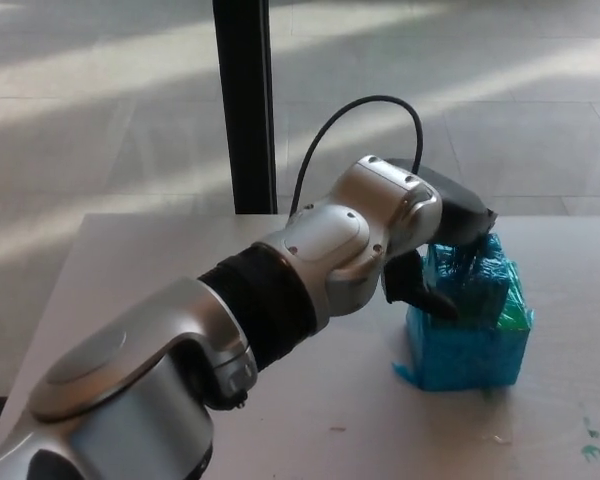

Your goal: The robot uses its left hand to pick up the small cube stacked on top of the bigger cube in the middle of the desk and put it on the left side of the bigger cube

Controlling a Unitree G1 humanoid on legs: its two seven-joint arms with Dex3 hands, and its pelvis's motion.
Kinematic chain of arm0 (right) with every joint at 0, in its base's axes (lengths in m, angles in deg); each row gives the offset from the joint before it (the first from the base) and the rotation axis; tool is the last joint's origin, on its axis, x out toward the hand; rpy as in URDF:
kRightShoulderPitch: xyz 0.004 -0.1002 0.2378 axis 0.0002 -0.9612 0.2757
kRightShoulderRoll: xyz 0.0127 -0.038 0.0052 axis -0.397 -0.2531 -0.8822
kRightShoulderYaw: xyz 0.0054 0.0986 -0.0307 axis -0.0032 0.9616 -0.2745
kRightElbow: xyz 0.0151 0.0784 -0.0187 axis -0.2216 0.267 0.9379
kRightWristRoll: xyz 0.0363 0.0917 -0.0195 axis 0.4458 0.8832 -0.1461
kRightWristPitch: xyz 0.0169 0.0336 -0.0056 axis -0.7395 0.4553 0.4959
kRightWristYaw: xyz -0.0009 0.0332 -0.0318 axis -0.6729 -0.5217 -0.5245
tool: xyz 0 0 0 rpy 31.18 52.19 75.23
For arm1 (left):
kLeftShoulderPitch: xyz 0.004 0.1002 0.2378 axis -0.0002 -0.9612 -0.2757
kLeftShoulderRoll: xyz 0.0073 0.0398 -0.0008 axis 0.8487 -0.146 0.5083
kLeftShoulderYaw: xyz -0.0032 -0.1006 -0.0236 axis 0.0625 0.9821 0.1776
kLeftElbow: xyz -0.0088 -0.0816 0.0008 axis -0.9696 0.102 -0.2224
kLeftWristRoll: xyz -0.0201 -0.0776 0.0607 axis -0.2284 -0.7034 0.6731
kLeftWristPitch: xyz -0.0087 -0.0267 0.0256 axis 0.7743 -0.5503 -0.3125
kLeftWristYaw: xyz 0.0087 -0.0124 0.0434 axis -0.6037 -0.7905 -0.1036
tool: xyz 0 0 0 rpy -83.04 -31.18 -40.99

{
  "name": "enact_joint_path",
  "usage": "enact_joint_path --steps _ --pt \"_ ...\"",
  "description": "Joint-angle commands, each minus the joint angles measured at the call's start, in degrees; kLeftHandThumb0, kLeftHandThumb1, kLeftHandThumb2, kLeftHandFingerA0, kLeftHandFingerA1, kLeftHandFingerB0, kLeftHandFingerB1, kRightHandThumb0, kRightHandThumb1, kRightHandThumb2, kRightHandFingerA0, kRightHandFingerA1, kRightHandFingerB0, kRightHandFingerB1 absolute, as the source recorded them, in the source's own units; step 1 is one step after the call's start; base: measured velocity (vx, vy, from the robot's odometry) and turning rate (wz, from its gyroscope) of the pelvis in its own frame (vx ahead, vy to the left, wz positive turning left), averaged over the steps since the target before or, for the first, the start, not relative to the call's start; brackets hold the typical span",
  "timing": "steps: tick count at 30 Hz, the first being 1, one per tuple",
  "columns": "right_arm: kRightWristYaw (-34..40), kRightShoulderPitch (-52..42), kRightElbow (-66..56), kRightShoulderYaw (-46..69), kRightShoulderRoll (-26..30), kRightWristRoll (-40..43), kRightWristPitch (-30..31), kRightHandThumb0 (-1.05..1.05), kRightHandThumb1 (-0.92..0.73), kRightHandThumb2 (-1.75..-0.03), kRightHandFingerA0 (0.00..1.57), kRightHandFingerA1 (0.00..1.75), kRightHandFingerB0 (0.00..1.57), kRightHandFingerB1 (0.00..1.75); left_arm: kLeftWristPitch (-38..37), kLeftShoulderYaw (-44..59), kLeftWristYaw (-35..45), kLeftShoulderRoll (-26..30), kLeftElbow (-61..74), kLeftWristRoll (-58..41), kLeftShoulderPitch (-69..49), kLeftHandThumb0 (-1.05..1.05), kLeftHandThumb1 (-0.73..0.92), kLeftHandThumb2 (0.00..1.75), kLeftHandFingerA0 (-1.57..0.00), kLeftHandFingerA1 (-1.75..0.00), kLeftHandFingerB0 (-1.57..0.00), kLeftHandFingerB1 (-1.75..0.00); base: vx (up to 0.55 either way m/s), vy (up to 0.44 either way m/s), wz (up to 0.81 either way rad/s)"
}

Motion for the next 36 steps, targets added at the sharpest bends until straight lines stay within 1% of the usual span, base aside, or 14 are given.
enact_joint_path --steps 1,3,4,5,6,7,8,10,11,13,14,23,28,36 --pt "0.5 2.0 -1.4 0.2 2.8 -0.4 0.2 -0.55 -0.31 -0.73 0.79 0.99 0.72 0.64 2.1 0.2 2.3 -1.3 0.0 2.0 -3.5 -1.05 0.59 1.11 -0.24 -0.66 0.00 -0.12 0.00 0.000 0.00" --pt "0.5 2.1 -1.4 0.1 2.9 -0.6 -0.1 -0.56 -0.30 -0.74 0.74 0.95 0.71 0.64 2.6 1.8 0.7 -1.9 0.3 1.4 -5.2 -1.05 0.59 1.09 -0.40 -0.73 -0.03 -0.11 0.00 0.000 0.00" --pt "0.6 2.2 -1.4 0.1 2.9 -0.6 0.0 -0.55 -0.30 -0.73 0.72 0.96 0.72 0.64 2.5 2.6 0.4 -2.4 0.1 1.0 -5.8 -0.96 0.51 1.08 -0.77 -1.15 0.00 -0.15 0.00 0.000 0.00" --pt "0.5 2.4 -1.3 0.2 2.9 -0.6 0.2 -0.55 -0.28 -0.75 0.67 0.95 0.70 0.64 2.3 4.4 -1.8 -2.9 0.4 -0.3 -7.5 -1.01 0.57 1.02 -0.80 -1.19 -0.02 -0.35 0.00 0.000 0.00" --pt "0.2 2.9 -1.2 0.2 2.8 -0.6 0.7 -0.51 -0.30 -0.74 0.66 0.93 0.70 0.63 1.4 8.3 -6.0 -3.5 1.2 -2.7 -10.6 -0.98 0.74 0.65 -0.73 -1.33 -0.07 -0.35 0.00 0.000 0.00" --pt "0.0 3.0 -1.2 0.4 2.8 -0.3 0.6 -0.49 -0.29 -0.76 0.72 0.98 0.71 0.63 -0.6 10.3 -8.4 -3.6 1.3 -3.6 -12.2 -0.99 0.62 1.02 -0.80 -1.19 -0.03 -0.39 0.00 0.000 0.00" --pt "0.1 3.1 -1.2 0.6 2.6 -0.1 0.7 -0.48 -0.22 -0.90 0.82 0.95 0.68 0.74 -2.1 11.6 -10.6 -3.8 1.4 -3.9 -13.5 -0.95 0.62 1.02 -0.55 -0.92 -0.08 -0.45 0.00 0.000 0.00" --pt "0.4 3.2 -1.2 0.8 2.5 0.0 1.1 -0.48 -0.22 -0.90 0.82 0.95 0.68 0.74 -3.3 13.1 -12.6 -4.2 1.5 -3.5 -14.9 -0.95 0.62 1.02 -0.55 -0.92 -0.08 -0.45 0.00 0.000 0.00" --pt "-0.2 3.5 -1.4 -0.3 2.9 -1.1 0.0 -0.50 -0.28 -0.79 0.66 1.10 0.71 0.67 -9.7 18.7 -22.3 -6.0 0.5 -7.8 -20.2 -0.77 0.76 0.63 -0.61 -0.83 -0.27 -0.36 0.00 0.000 0.00" --pt "0.0 3.9 -0.9 0.0 2.6 -0.7 0.4 -0.49 -0.23 -0.92 0.70 0.93 0.68 0.76 -11.9 20.6 -25.6 -7.1 0.2 -8.5 -22.4 -0.76 0.64 1.04 -0.77 -0.96 -0.27 -0.53 0.00 0.000 0.00" --pt "0.0 4.0 -0.8 0.4 2.5 -0.3 0.8 -0.49 -0.27 -0.79 0.69 1.05 0.72 0.68 -13.6 21.6 -28.5 -8.2 -0.5 -9.0 -23.9 -0.73 0.79 0.64 -0.71 -1.04 -0.37 -0.44 0.00 0.000 0.00" --pt "0.1 3.9 -1.0 0.7 2.1 0.1 2.2 -0.53 -0.29 -0.76 0.67 1.05 0.72 0.66 -15.9 27.3 -38.4 -13.8 -3.0 -10.0 -30.3 -0.48 0.82 0.64 -0.92 -1.13 -0.55 -0.80 0.00 0.000 0.00" --pt "0.8 3.7 -1.4 -0.3 2.2 -1.1 1.1 -0.57 -0.34 -0.74 0.73 1.01 0.70 0.65 -17.9 28.7 -42.5 -15.1 -4.4 -9.1 -31.9 -0.15 0.74 0.69 -0.78 -1.52 -0.39 -0.48 0.00 0.000 0.00" --pt "0.2 3.8 -1.1 0.1 2.2 -0.6 0.4 -0.50 -0.32 -0.77 0.75 0.98 0.69 0.65 -13.2 28.0 -43.7 -14.7 -5.3 -6.0 -30.9 -0.21 0.66 0.62 -0.72 -0.83 -0.73 -0.70 0.00 0.000 0.00"
